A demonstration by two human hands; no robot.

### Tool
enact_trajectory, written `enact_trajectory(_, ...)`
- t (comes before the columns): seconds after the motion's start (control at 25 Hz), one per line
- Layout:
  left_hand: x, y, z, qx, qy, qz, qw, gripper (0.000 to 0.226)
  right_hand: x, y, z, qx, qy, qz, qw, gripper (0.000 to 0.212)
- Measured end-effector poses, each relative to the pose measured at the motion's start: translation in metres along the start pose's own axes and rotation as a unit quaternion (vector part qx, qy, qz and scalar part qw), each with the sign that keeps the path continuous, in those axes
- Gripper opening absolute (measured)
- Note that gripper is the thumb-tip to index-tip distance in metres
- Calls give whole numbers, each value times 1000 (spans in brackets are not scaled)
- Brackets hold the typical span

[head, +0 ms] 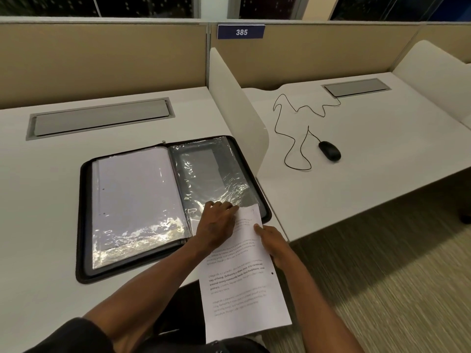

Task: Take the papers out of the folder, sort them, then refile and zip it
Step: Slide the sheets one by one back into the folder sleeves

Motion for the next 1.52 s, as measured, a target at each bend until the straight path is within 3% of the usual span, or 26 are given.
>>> enact_trajectory(0.16,-17,16,1,20,-3,6,1000,20,2,3,2,-12,-21,24,999,49)
enact_trajectory(0.36,-30,30,5,28,18,16,999,15,10,0,-2,-9,-16,29,999,44)
enact_trajectory(0.8,-48,40,11,82,57,56,993,27,13,7,-9,-44,-55,-88,994,27)
enact_trajectory(1.2,-47,45,10,29,-1,4,1000,17,22,11,-6,-32,-51,-88,994,45)
enact_trajectory(1.4,-53,45,11,36,-8,24,999,26,27,11,-5,0,-31,-98,995,36)
enact_trajectory(1.52,-48,44,13,35,-30,14,999,12,22,13,-7,-36,-56,-107,992,23)
Point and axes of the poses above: each hand's wrist, its own y-axis towards the middle knuckle, its own z-axis out of the palm, x = y × z, the point moved 5 cm from there along y, towards the middle knuckle, and after that the axes turned 10 degrees about -z, right-handed, at the moved point
